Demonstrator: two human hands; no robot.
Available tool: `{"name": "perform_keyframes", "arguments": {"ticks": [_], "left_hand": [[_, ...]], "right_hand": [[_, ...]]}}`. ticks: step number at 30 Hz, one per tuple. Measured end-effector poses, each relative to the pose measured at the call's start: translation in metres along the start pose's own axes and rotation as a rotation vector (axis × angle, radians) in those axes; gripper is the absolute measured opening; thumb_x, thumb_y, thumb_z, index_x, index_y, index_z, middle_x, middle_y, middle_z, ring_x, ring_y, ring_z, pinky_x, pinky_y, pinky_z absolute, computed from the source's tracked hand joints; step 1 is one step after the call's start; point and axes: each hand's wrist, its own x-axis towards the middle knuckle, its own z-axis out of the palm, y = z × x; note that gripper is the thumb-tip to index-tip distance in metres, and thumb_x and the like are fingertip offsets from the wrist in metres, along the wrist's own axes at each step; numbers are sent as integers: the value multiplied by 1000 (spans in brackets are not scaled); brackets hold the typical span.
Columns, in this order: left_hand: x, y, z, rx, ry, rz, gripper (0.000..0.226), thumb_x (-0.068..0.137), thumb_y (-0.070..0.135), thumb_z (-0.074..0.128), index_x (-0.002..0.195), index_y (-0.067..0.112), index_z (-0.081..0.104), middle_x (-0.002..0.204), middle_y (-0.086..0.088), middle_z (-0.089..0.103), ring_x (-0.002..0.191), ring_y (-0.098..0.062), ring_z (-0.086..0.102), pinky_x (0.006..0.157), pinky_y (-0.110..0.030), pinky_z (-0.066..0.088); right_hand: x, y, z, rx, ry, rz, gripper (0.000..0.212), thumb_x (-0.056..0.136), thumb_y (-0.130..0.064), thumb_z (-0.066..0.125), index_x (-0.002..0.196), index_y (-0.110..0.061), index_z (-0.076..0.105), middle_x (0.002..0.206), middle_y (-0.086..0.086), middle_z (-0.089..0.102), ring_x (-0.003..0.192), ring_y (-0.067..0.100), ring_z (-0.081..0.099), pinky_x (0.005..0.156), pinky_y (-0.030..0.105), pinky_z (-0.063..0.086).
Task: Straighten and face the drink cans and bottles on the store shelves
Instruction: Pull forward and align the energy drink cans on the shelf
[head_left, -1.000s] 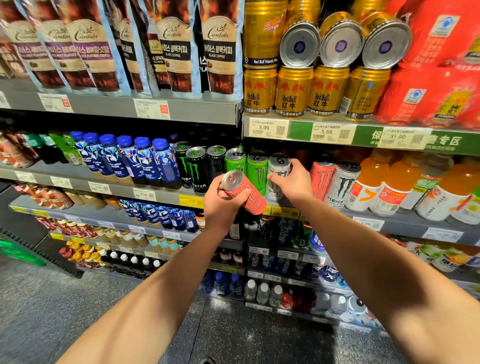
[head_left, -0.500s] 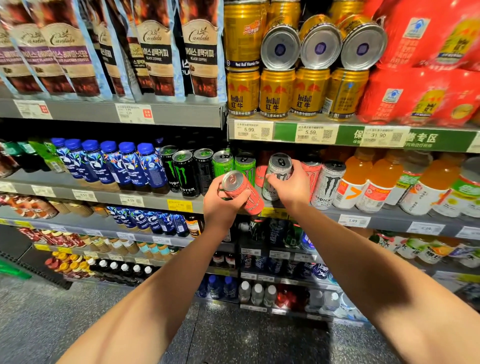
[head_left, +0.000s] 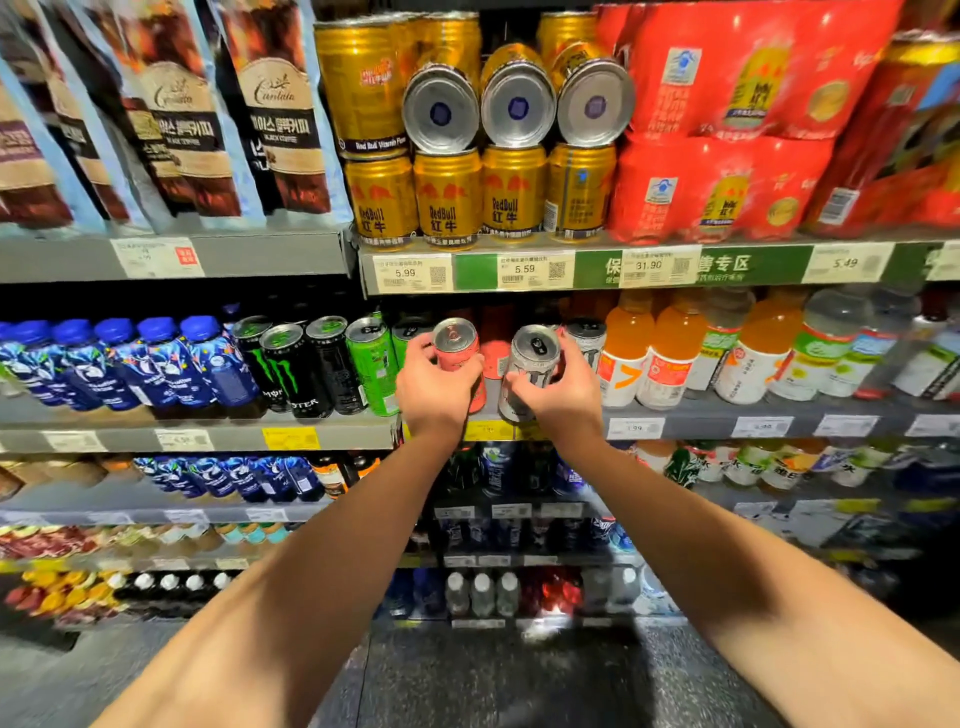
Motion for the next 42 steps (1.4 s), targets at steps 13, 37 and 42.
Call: {"name": "perform_keyframes", "arguments": {"ticks": [13, 37, 42], "left_hand": [[3, 9, 28, 138, 72, -73, 49, 72, 43, 78, 113, 20, 63, 115, 0, 58, 98, -22, 63, 83, -35, 51], [-13, -1, 45, 80, 134, 209, 37, 78, 27, 78, 104, 13, 54, 101, -1, 53, 93, -19, 50, 82, -38, 45], [-27, 2, 81, -99, -223, 175, 50, 78, 31, 80, 120, 19, 55, 108, 1, 60, 97, -16, 61, 90, -35, 52]], "right_hand": [[-4, 17, -7, -69, 76, -72, 59, 72, -28, 83, 125, -22, 58, 97, -12, 62, 96, 13, 63, 84, 28, 53], [-12, 40, -32, -39, 105, -45, 50, 66, -41, 81, 110, -26, 60, 94, -7, 69, 86, 15, 68, 73, 40, 58], [-14, 47, -52, -67, 151, -40, 50, 68, -41, 82, 110, -26, 59, 86, -9, 67, 77, 12, 65, 66, 34, 55]]}}
